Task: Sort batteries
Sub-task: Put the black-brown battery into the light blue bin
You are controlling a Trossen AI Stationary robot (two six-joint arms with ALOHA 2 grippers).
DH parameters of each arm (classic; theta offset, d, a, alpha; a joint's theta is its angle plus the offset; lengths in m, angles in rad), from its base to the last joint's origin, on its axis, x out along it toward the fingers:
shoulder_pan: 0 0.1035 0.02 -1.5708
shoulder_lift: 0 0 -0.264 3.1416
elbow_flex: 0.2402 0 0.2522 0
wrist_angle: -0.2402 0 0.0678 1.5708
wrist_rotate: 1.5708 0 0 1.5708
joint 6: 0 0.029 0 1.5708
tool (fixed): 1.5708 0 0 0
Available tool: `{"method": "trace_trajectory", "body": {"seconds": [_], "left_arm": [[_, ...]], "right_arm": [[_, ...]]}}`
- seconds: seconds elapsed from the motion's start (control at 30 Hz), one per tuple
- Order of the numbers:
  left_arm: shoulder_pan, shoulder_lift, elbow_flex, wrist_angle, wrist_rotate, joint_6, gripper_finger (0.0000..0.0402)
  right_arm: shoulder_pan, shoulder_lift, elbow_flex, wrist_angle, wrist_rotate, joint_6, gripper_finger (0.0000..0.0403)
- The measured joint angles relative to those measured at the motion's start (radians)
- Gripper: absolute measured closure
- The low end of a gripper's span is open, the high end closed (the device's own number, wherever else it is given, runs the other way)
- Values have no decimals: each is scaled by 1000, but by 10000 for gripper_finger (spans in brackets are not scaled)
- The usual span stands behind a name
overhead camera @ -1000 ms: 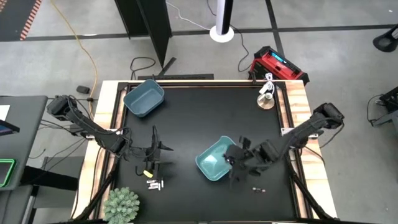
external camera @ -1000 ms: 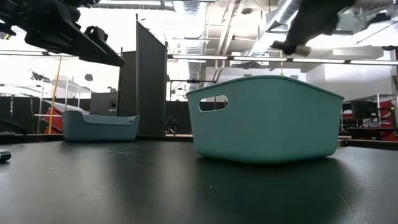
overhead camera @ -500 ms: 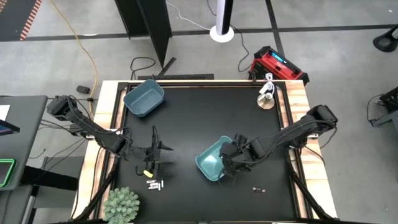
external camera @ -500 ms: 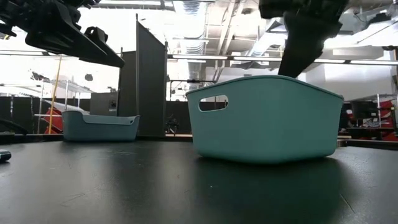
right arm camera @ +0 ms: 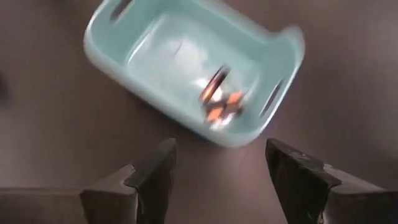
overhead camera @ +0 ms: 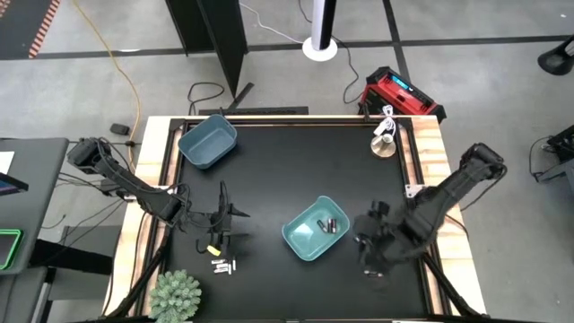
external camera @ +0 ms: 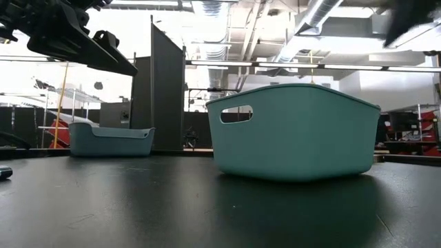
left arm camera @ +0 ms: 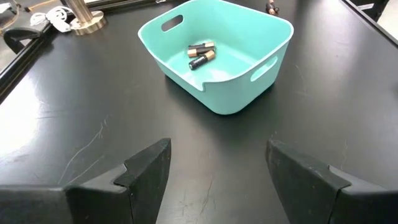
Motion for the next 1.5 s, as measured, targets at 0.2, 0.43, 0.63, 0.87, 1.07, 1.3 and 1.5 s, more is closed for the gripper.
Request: {"method": "trace_trajectory", "body": {"seconds": [0.2, 0.43, 0.63, 0.87, 1.07, 1.3, 1.5], "left_arm": [[0, 0, 0, 0, 0, -1, 143], [0, 0, 0, 1, 0, 4, 143], [0, 0, 0, 3, 0, 0, 143], [0, 0, 0, 3, 0, -1, 143], [0, 0, 0, 2, 0, -3, 143], [0, 0, 0, 2, 0, -3, 143], [0, 0, 0, 2, 0, -3, 143]], "right_arm": [[180, 81, 0, -31, -49, 221, 138], [253, 240, 0, 12, -134, 399, 138], [236, 335, 0, 97, -197, 396, 138], [204, 395, -1, 107, -246, 344, 138], [182, 414, -1, 89, -274, 298, 138], [167, 414, -1, 86, -289, 247, 138], [163, 414, -1, 86, -300, 207, 138]]}}
